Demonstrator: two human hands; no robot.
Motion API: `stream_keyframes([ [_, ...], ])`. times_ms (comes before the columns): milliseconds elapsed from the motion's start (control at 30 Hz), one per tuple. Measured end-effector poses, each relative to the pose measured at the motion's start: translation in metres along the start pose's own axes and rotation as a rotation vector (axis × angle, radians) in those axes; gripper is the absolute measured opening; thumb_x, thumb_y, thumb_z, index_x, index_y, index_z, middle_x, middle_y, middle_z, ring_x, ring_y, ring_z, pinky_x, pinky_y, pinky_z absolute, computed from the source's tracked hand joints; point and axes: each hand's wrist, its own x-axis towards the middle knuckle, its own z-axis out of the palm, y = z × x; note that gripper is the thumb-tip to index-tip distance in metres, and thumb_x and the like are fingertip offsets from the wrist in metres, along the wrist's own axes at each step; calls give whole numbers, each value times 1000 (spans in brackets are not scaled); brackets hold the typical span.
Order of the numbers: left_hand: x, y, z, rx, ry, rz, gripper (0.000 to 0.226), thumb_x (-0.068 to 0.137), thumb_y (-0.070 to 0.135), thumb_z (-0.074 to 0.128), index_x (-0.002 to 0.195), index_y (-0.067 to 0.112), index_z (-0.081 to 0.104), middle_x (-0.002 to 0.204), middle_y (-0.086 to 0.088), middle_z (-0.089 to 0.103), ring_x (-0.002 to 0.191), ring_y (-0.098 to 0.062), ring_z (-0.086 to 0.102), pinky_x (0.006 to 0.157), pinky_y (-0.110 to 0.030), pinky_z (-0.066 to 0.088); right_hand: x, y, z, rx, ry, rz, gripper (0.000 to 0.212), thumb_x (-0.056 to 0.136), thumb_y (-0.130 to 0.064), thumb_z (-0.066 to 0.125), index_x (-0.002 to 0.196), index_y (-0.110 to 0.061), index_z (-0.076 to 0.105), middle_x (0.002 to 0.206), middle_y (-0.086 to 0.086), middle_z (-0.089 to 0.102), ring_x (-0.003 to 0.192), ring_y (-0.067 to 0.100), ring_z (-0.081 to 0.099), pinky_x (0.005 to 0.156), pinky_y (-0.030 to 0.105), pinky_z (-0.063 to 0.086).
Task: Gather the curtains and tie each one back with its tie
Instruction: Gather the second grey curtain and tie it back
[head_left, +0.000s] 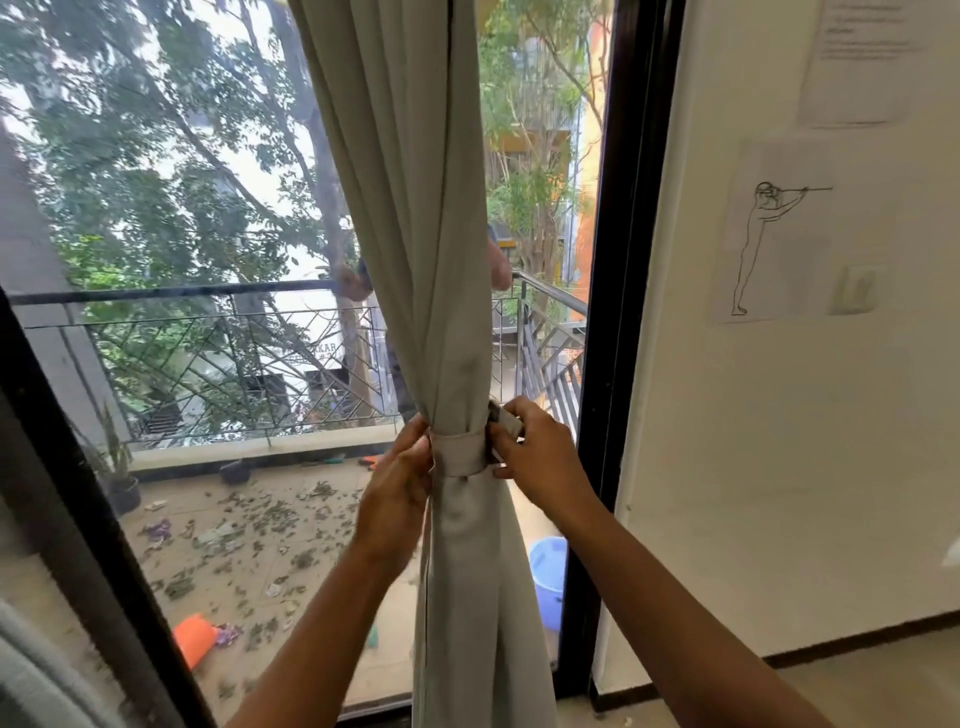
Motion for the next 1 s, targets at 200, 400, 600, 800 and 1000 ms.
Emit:
stream_keyframes([
  [200, 17, 39, -39, 479, -162, 60, 29, 77, 5, 68, 104, 16, 71, 110, 3, 70, 101, -14, 66, 81, -30, 53, 9, 5, 9, 373, -241, 153, 7, 93, -15, 57, 90, -19, 52, 92, 13, 58, 81, 23, 61, 78, 46, 57],
  [400, 44, 65, -39, 1128, -461, 305, 41, 76, 46, 75, 111, 24, 71, 129, 3, 56, 123, -13, 49, 104, -26, 40, 17, 7, 7, 418, -362, 199, 9, 95, -16, 55, 103, -16, 53, 102, 16, 58, 92, 27, 60, 89, 51, 51],
  [600, 41, 56, -38, 1230, -376, 483, 39, 77, 48, 72, 102, 19, 75, 124, 2, 59, 118, -17, 52, 98, -31, 44, 9, 0, -1, 166, -272, 47, 8, 94, -13, 51, 98, -12, 58, 99, 22, 63, 89, 33, 66, 78, 52, 56],
  [800, 36, 47, -33, 1346, -159, 662, 38, 78, 44, 68, 64, 10, 62, 94, 0, 63, 86, -22, 56, 71, -37, 46, -6, 0, 4, -266, -19, -223, 10, 95, -22, 47, 97, -16, 55, 87, 6, 65, 81, 26, 62, 68, 38, 48],
  [1000, 25, 36, -16, 1369, 59, 729, 30, 73, 37, 62, 60, 11, 63, 78, 10, 51, 72, -23, 55, 65, -39, 42, -7, -5, 2, -133, -53, -93, 14, 97, -25, 42, 95, -13, 48, 85, 12, 63, 80, 36, 62, 75, 48, 51],
])
